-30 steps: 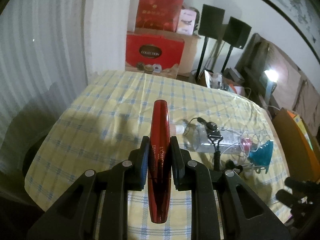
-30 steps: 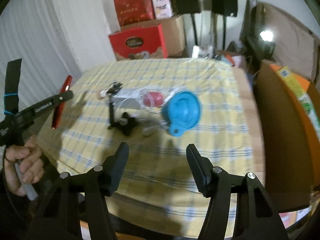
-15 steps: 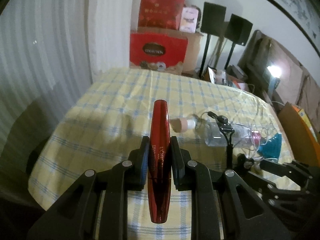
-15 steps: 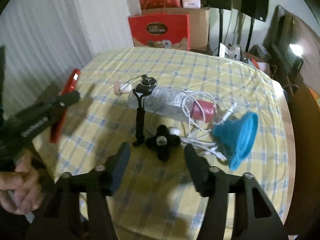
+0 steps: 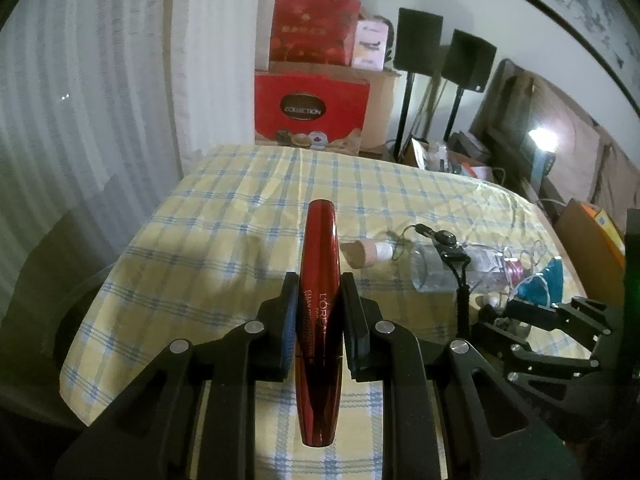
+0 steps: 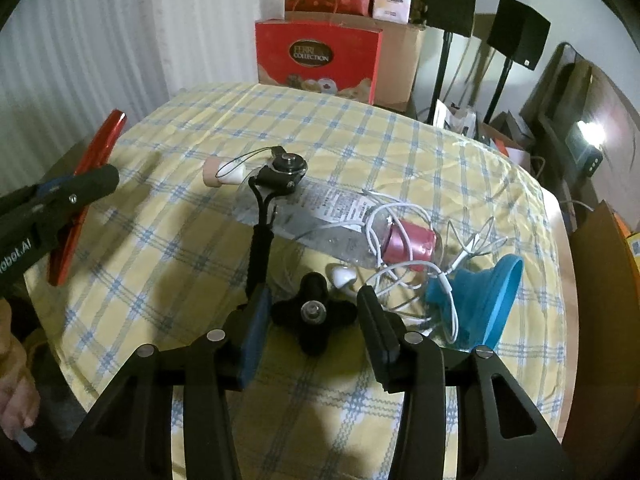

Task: Organize objects
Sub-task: 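Carry the mascara tube with the left gripper while the right gripper moves back, then carry the mascara tube with the left gripper toward the orange box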

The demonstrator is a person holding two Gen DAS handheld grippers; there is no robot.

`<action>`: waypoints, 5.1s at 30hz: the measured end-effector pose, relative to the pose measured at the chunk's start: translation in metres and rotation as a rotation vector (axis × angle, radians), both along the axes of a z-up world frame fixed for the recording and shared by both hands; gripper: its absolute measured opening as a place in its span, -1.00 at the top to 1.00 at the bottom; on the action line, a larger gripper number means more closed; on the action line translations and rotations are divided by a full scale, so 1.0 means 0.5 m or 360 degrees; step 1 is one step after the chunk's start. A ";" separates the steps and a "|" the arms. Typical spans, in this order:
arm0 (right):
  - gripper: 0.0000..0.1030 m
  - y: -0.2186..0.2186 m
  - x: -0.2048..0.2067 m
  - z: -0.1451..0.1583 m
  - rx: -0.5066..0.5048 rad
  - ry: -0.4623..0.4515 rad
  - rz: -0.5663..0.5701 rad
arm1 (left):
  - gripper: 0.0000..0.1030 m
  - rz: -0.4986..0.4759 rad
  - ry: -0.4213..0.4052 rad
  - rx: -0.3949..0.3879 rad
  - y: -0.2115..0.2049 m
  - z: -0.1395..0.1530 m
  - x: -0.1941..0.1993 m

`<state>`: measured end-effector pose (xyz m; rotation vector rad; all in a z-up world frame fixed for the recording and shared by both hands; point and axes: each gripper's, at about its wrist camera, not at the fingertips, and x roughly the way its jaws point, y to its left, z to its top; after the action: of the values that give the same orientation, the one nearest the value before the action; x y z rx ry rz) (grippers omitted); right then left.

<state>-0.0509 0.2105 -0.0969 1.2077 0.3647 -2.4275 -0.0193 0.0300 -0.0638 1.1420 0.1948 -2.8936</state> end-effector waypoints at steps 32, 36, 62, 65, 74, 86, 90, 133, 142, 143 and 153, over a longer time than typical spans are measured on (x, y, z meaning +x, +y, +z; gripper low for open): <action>0.11 0.089 0.100 0.110 -0.0201 0.0153 0.0021 | 0.64 0.0026 -0.0017 -0.0010 -0.015 0.030 0.007; 0.11 0.135 0.123 0.148 -0.0241 0.0237 -0.0008 | 0.64 0.0032 0.0010 -0.0033 -0.008 0.054 0.012; 0.11 0.283 0.199 0.286 -0.0371 0.0642 -0.0059 | 0.64 -0.0085 0.0121 0.0000 0.081 0.172 0.055; 0.11 0.283 0.199 0.287 -0.0348 0.0647 -0.0070 | 0.64 -0.0106 0.0135 -0.0004 0.085 0.181 0.065; 0.11 0.277 0.227 0.313 -0.0344 0.0696 -0.0026 | 0.64 -0.0103 0.0176 -0.0011 0.083 0.205 0.085; 0.11 0.305 0.229 0.329 -0.0361 0.0720 -0.0059 | 0.64 -0.0128 0.0192 -0.0008 0.096 0.226 0.084; 0.11 0.327 0.222 0.336 -0.0390 0.0725 -0.0101 | 0.64 -0.0134 0.0201 -0.0025 0.102 0.228 0.088; 0.11 0.459 0.203 0.362 -0.0440 0.0671 -0.0369 | 0.64 -0.0273 0.0204 -0.0079 0.172 0.248 0.051; 0.11 0.465 0.203 0.364 -0.0439 0.0668 -0.0387 | 0.64 -0.0319 0.0205 -0.0080 0.195 0.251 0.048; 0.11 0.466 0.203 0.365 -0.0439 0.0669 -0.0388 | 0.64 -0.0322 0.0206 -0.0074 0.197 0.252 0.048; 0.11 0.482 0.211 0.370 -0.0443 0.0683 -0.0414 | 0.64 -0.0368 0.0185 -0.0017 0.218 0.259 0.044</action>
<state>0.0546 0.4516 0.0879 0.6449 -0.0206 -2.8418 0.0028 0.1390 0.0657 1.0606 0.0520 -3.1616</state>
